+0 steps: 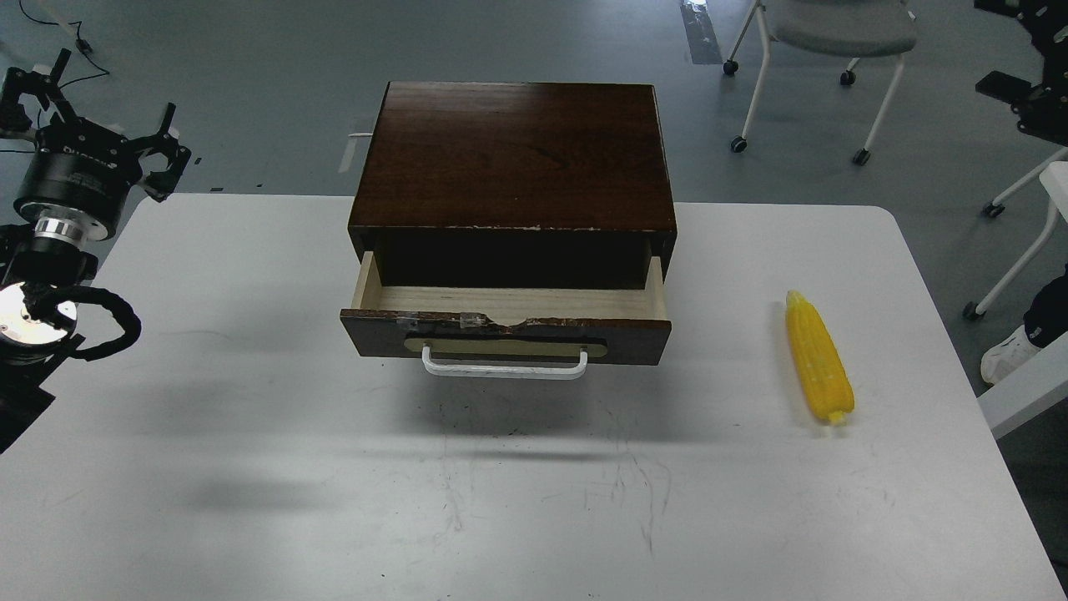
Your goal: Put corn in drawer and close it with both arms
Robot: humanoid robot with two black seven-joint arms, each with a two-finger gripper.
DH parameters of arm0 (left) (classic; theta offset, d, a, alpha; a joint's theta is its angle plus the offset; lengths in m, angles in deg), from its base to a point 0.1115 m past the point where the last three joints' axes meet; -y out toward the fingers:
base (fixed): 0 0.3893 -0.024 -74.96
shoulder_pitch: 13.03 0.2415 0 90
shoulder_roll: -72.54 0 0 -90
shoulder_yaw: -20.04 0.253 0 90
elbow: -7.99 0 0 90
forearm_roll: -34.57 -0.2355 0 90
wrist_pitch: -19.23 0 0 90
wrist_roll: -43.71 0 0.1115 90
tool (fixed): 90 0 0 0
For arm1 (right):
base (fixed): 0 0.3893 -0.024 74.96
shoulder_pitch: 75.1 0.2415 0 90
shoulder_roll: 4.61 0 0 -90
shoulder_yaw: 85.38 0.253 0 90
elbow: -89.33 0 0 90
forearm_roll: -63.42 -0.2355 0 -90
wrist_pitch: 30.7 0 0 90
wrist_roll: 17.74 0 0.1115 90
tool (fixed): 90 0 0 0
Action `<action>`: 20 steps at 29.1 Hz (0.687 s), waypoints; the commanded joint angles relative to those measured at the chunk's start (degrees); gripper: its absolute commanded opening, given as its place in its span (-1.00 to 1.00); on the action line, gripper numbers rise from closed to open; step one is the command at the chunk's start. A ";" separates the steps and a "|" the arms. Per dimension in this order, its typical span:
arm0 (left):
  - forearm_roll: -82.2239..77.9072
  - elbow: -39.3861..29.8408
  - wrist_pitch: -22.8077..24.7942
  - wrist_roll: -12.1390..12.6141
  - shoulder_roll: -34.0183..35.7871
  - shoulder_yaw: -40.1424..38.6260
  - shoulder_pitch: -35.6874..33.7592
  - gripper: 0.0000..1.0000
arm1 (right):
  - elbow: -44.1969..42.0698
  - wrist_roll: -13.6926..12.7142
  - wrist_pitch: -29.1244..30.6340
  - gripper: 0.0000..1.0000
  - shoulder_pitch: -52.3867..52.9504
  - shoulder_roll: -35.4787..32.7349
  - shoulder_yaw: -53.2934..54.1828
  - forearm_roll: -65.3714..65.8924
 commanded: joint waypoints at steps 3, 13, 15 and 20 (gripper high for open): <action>-1.98 6.84 0.00 0.24 -0.59 1.10 0.20 0.98 | -0.32 -1.36 -0.02 1.00 4.56 9.18 -14.80 11.65; -2.07 7.20 0.00 0.15 0.47 1.02 0.29 0.98 | -1.20 -11.12 -0.19 1.00 3.95 16.14 -25.63 17.30; -2.07 7.29 0.00 0.15 0.38 0.93 0.29 0.98 | -1.90 -11.12 -0.98 1.00 3.60 17.98 -27.56 17.13; -2.07 7.29 0.00 0.15 0.11 0.93 0.38 0.98 | -4.01 -10.95 -4.41 1.00 0.00 22.03 -28.28 17.04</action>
